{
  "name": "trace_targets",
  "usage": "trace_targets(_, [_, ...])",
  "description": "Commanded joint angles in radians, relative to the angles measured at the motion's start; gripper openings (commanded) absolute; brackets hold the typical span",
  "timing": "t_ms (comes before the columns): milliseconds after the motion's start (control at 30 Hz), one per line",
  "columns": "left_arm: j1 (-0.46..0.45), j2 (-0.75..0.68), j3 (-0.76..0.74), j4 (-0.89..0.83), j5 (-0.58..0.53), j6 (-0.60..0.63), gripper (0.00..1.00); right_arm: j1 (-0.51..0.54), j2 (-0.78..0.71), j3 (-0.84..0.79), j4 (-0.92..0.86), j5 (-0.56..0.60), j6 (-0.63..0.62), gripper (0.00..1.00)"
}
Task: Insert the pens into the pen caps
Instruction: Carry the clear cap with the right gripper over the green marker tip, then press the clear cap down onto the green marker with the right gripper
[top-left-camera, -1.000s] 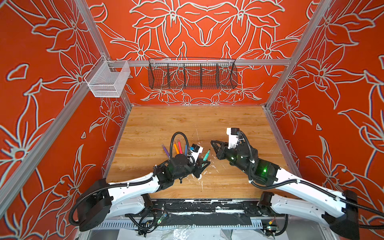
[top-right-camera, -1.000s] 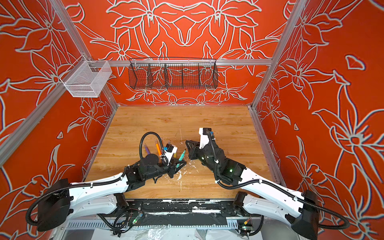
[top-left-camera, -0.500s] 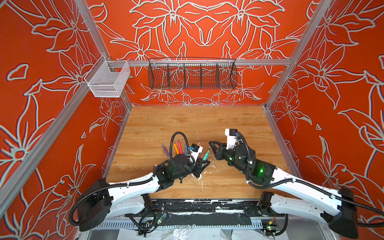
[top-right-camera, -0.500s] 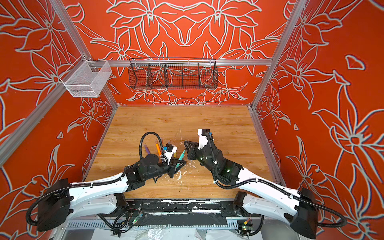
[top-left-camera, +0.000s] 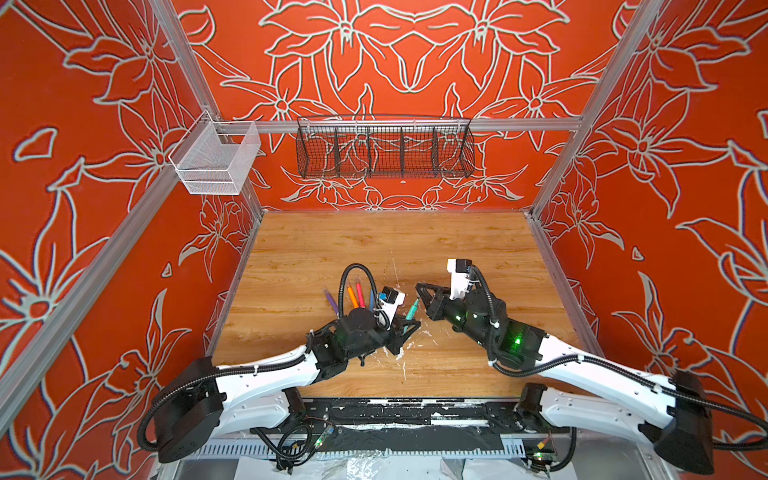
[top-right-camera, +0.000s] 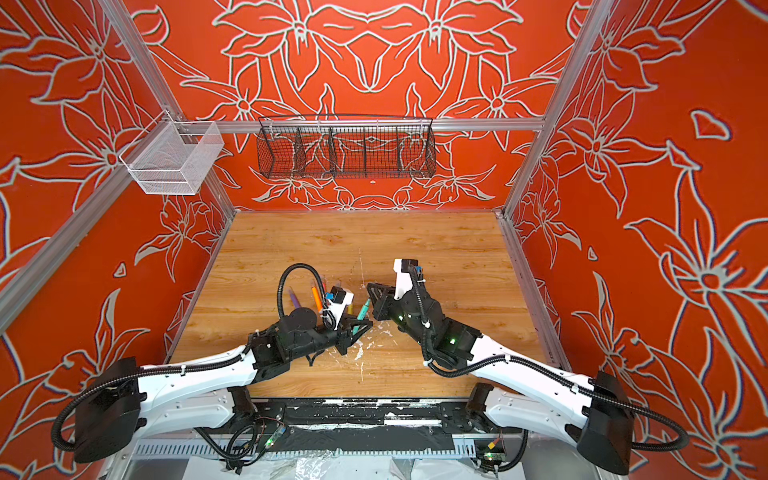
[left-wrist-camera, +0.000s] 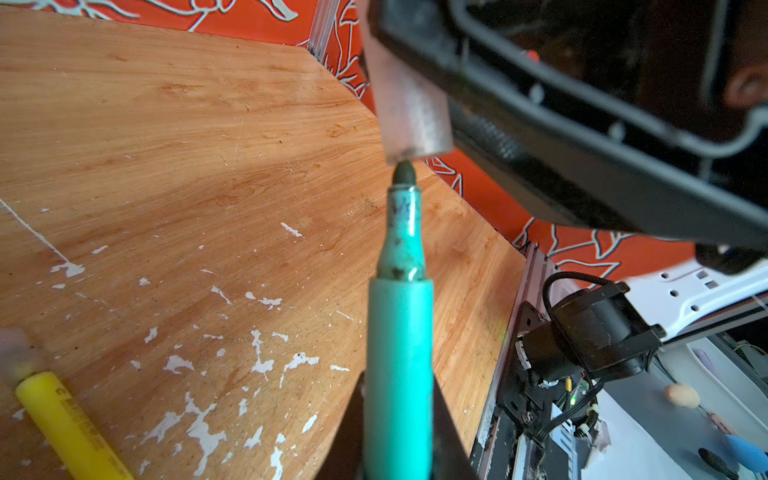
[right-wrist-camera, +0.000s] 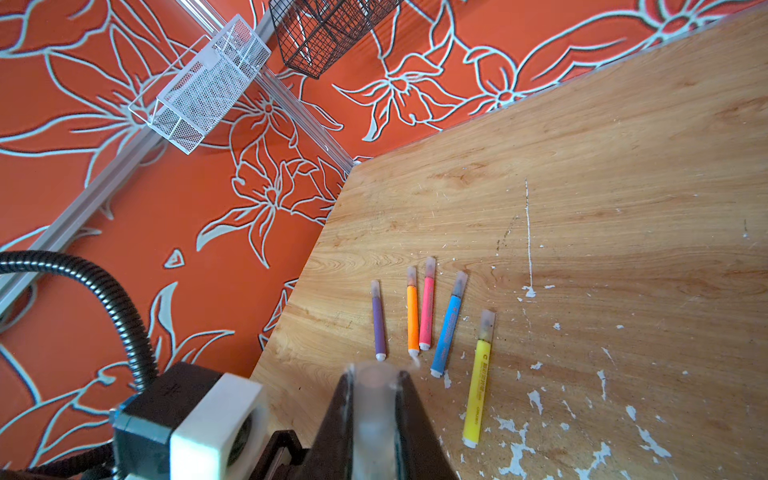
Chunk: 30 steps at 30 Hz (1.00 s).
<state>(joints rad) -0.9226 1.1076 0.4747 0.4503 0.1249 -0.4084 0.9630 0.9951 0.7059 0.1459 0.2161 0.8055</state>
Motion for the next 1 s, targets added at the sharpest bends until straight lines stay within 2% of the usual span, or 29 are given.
trace_targets(0, [-0.004, -0.019, -0.008, 0.037, -0.016, -0.001, 0.0, -0.001, 0.009, -0.016, 0.03, -0.03, 0.026, 0.0])
trace_targets(400, [-0.004, -0.044, -0.035, 0.06, -0.076, -0.028, 0.0, 0.0, 0.031, -0.041, 0.053, -0.041, 0.049, 0.0])
trace_targets(567, [-0.004, -0.037, -0.056, 0.136, -0.069, -0.077, 0.0, 0.031, 0.04, -0.075, 0.121, -0.076, 0.092, 0.0])
trace_targets(767, [-0.004, 0.019, -0.075, 0.276, -0.036, -0.156, 0.0, 0.131, 0.045, -0.091, 0.162, -0.002, 0.095, 0.0])
trace_targets(967, [-0.003, 0.051, -0.074, 0.292, -0.081, -0.174, 0.0, 0.146, 0.047, -0.121, 0.191, 0.022, 0.126, 0.0])
